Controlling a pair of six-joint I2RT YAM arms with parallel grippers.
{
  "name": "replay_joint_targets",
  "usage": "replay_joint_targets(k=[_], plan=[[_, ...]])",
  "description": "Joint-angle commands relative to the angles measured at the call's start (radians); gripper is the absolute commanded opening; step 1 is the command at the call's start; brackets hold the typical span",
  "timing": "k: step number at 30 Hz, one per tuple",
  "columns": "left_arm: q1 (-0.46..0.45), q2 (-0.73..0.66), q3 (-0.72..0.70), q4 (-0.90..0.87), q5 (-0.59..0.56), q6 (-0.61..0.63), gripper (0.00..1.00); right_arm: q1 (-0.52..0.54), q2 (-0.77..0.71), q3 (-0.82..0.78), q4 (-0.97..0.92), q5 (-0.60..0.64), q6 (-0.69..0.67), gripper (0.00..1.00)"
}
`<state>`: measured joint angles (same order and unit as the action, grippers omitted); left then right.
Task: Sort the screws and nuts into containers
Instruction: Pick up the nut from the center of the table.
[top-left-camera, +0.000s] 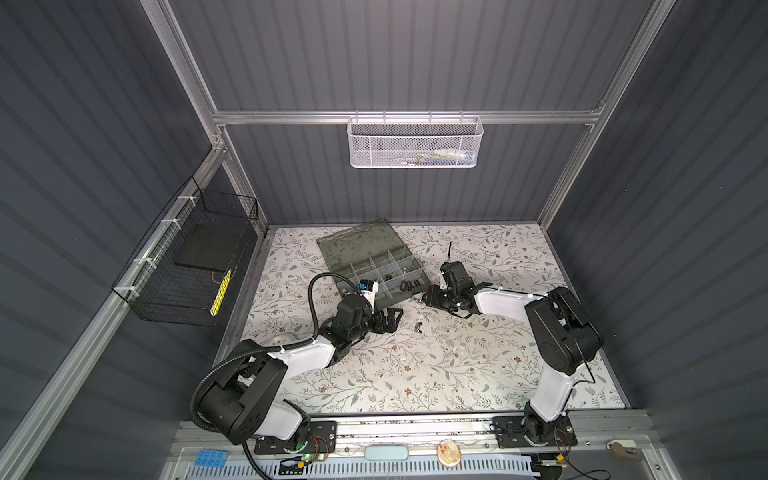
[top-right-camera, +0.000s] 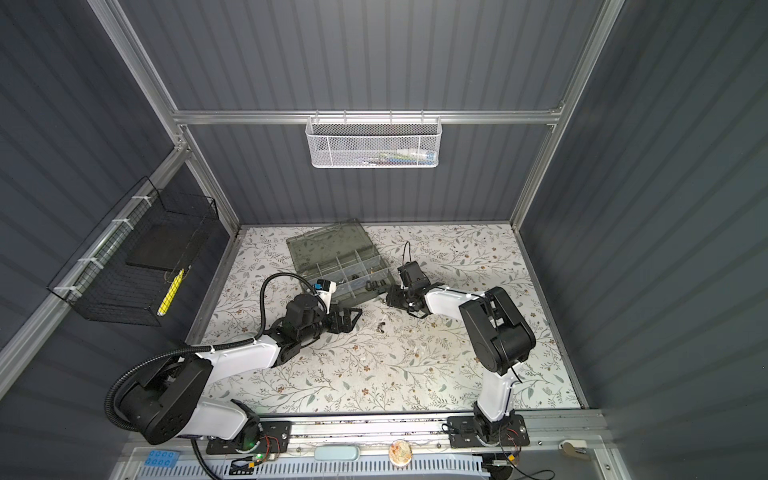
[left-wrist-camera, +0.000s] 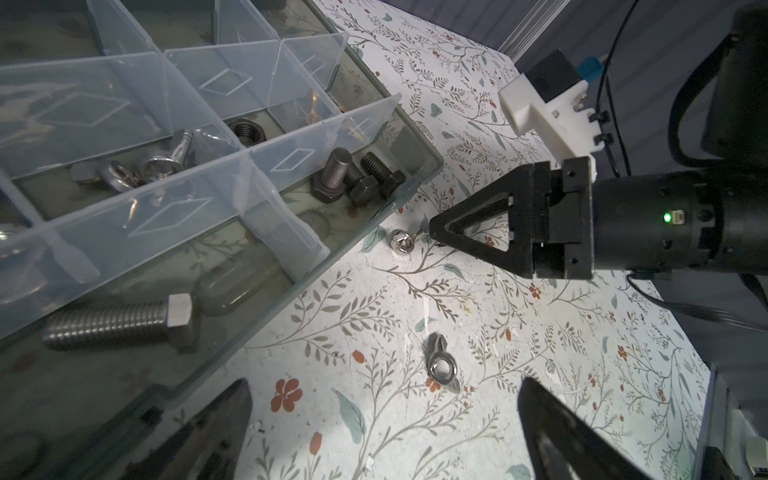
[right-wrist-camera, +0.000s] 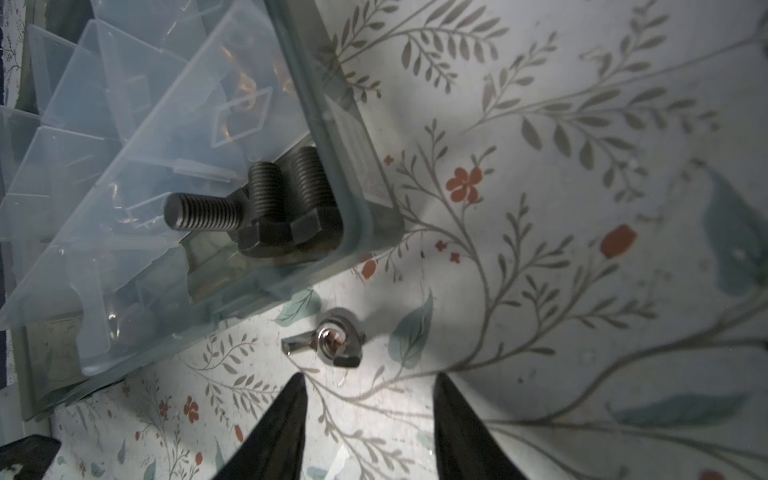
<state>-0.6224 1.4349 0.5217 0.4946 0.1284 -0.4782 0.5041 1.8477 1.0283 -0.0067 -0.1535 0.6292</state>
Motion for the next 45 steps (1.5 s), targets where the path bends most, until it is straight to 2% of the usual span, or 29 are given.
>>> replay_joint_targets(k=[1,16,35,45], plan=[[-0.003,0.020,0.029,-0.001,-0.006,0.023,1.00,0.005,0.023,0.023,0.010,-0.001,-0.029,0.48],[-0.002,0.038,0.037,-0.004,-0.006,0.023,1.00,0.020,0.088,0.062,0.043,-0.006,-0.065,0.39],[-0.001,0.023,0.032,-0.007,-0.013,0.024,1.00,0.039,0.105,0.059,0.004,0.054,-0.031,0.16],[-0.002,-0.018,0.018,-0.023,-0.048,0.039,1.00,0.040,0.048,0.036,-0.003,0.049,-0.014,0.08]])
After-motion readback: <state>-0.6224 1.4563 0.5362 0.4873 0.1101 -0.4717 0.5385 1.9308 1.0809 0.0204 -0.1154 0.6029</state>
